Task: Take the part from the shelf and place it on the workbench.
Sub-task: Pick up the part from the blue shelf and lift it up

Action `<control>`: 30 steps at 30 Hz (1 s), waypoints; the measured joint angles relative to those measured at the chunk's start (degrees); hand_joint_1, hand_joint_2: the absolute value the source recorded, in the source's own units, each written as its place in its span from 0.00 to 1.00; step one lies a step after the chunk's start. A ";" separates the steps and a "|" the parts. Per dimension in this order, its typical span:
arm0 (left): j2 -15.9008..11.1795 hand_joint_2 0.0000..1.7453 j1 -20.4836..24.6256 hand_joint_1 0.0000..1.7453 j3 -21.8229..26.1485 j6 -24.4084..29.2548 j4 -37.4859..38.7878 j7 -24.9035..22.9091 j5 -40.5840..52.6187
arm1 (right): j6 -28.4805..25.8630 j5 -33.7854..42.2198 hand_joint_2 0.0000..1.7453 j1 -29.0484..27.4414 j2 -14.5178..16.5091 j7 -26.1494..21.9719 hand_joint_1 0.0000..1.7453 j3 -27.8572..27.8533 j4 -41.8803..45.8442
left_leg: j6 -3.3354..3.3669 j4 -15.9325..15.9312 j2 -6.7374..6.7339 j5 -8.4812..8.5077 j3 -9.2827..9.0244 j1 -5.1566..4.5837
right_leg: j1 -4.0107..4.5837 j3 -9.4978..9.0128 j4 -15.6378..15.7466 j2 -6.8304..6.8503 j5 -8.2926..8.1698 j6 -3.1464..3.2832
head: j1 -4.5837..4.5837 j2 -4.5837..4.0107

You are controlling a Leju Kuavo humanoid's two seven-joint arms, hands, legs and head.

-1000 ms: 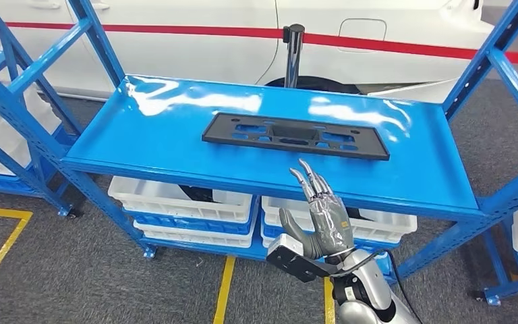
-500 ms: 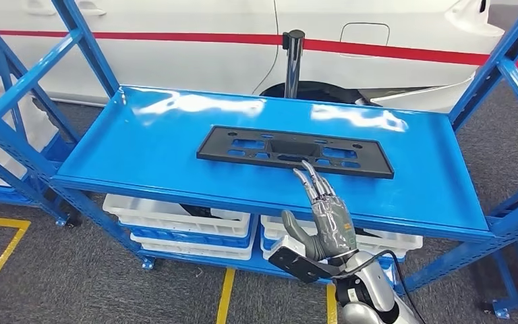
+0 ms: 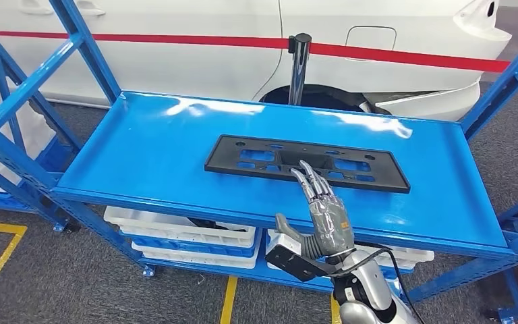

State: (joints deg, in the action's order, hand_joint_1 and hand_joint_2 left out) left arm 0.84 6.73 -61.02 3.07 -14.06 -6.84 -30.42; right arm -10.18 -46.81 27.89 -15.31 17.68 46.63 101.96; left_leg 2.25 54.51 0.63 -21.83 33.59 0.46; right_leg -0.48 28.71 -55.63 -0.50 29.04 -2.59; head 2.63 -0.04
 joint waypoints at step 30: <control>0.14 0.00 -0.08 0.00 -0.03 0.00 0.04 1.02 0.22 | 4.16 -3.96 1.00 -0.59 -8.94 6.11 0.09 -5.81 -6.31 | 2.08 -0.09 -0.59 -0.94 -0.96 -1.91 | 1.04 2.87 -0.53 0.15 -2.36 1.11 | 0.08 -0.04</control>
State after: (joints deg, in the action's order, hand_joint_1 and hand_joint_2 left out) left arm 0.98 6.65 -61.06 3.07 -14.02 -5.82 -30.21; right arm -6.02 -50.77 27.30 -24.25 23.80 40.82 95.65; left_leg 4.32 54.42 0.04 -22.78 32.63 -1.45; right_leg 0.56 31.59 -56.17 -0.35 26.67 -1.48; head 2.71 -0.08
